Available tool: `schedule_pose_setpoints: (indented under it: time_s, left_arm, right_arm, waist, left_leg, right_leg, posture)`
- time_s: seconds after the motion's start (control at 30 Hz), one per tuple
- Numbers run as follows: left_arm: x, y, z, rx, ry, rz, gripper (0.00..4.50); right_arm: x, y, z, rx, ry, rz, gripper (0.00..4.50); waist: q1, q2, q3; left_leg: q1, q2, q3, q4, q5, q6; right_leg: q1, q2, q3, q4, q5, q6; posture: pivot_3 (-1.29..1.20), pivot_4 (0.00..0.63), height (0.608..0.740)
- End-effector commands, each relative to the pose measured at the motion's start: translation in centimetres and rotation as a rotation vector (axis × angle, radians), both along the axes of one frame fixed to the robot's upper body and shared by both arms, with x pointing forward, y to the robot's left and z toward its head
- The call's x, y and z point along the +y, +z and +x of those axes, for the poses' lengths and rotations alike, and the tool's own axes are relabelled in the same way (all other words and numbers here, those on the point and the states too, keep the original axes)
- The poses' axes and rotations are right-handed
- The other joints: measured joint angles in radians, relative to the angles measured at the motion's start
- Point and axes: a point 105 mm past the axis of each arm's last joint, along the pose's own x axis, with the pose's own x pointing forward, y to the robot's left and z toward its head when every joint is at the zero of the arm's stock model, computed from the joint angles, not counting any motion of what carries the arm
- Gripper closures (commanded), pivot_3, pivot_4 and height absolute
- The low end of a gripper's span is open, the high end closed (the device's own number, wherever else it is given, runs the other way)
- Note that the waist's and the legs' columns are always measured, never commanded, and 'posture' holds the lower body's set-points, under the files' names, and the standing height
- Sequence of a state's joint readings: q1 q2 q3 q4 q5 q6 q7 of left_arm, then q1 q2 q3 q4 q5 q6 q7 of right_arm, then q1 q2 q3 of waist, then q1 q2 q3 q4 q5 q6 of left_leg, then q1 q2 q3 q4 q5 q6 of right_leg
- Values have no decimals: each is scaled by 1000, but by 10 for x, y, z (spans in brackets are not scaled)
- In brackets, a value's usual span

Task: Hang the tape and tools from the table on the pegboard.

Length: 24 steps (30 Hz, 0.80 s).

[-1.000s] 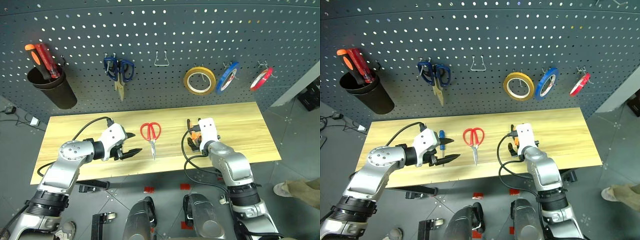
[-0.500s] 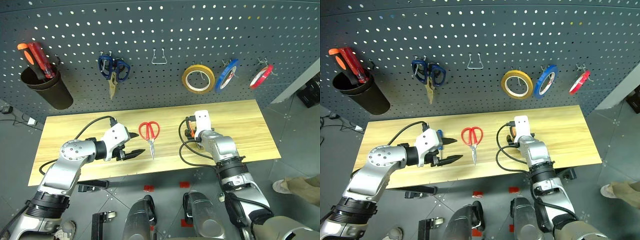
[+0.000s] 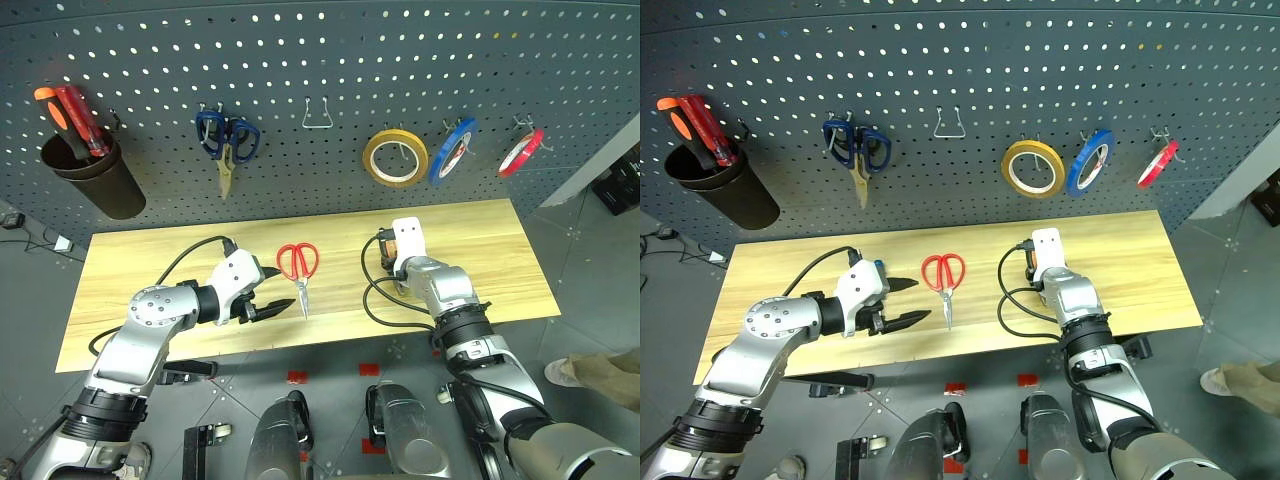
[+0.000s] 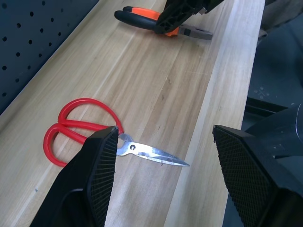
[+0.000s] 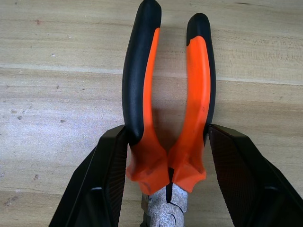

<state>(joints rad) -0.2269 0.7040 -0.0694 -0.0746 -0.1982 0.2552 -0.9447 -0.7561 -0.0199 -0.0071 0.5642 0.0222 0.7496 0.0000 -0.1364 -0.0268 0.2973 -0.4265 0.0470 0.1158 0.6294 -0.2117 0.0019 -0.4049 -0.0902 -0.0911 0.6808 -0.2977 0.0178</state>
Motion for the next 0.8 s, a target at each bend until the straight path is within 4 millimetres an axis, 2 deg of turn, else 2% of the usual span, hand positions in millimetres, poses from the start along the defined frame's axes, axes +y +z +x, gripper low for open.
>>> schedule_pose_setpoints:
  time_s: [0.03,0.13,0.2,0.3,0.33,0.4,0.53,0.63,0.77,0.8]
  left_arm:
    - [-3,11,-2,-53,-9,-17,1131]
    - [-3,13,-2,-60,12,-41,1131]
    - [-1,15,-1,-70,40,-68,1131]
    - [3,25,2,-131,110,-131,1131]
    - [4,28,2,-143,132,-160,1131]
    - [6,34,-1,-167,162,-211,1131]
    - [10,42,-8,-215,227,-275,1131]
    - [14,43,-10,-207,269,-304,1131]
    - [12,36,-14,-175,257,-274,1131]
    - [11,33,-16,-152,244,-260,1131]
  right_arm:
    - [7,-3,-5,6,35,14,2128]
    - [8,10,-5,-67,69,-13,2128]
    - [10,28,-8,-145,104,-30,2129]
    - [17,54,-28,-232,140,28,2137]
    - [19,60,-37,-258,151,42,2301]
    - [23,72,-55,-313,167,54,2950]
    - [38,114,-88,-555,222,55,4397]
    - [44,115,-96,-562,223,62,4455]
    - [42,104,-88,-471,209,162,4455]
    - [39,99,-85,-437,198,168,4292]
  waist:
    - [0,0,0]
    - [1,0,0]
    - [3,1,1]
    - [6,0,4]
    - [8,0,4]
    - [9,0,3]
    - [16,0,4]
    - [18,-1,4]
    - [25,-1,3]
    - [26,-1,3]
  left_leg:
    - [0,0,0,0,0,0]
    - [0,0,0,-1,0,0]
    - [-1,0,0,-1,0,0]
    - [-4,0,0,-1,0,0]
    - [-4,0,0,-1,0,0]
    - [-5,0,-1,-1,0,0]
    - [-5,0,-1,-1,0,0]
    - [-5,0,-2,0,0,0]
    - [-5,0,-3,0,0,0]
    - [-5,-1,-3,0,0,0]
  right_leg:
    - [0,0,0,0,0,0]
    - [0,0,0,-1,0,0]
    - [-1,0,0,-1,0,0]
    - [-3,0,0,-1,0,0]
    - [-4,0,0,-1,0,0]
    - [-4,0,0,-1,0,0]
    - [-4,0,-1,-2,0,0]
    - [-4,0,-1,-1,0,1]
    - [-4,0,-2,0,0,1]
    - [-4,0,-2,0,0,1]
  posture:
    - [-188,335,740]
    - [-188,330,740]
    - [-189,327,740]
    - [-194,324,740]
    - [-194,324,740]
    - [-203,321,740]
    - [-201,320,740]
    - [-195,310,740]
    - [-191,304,740]
    - [-193,304,740]
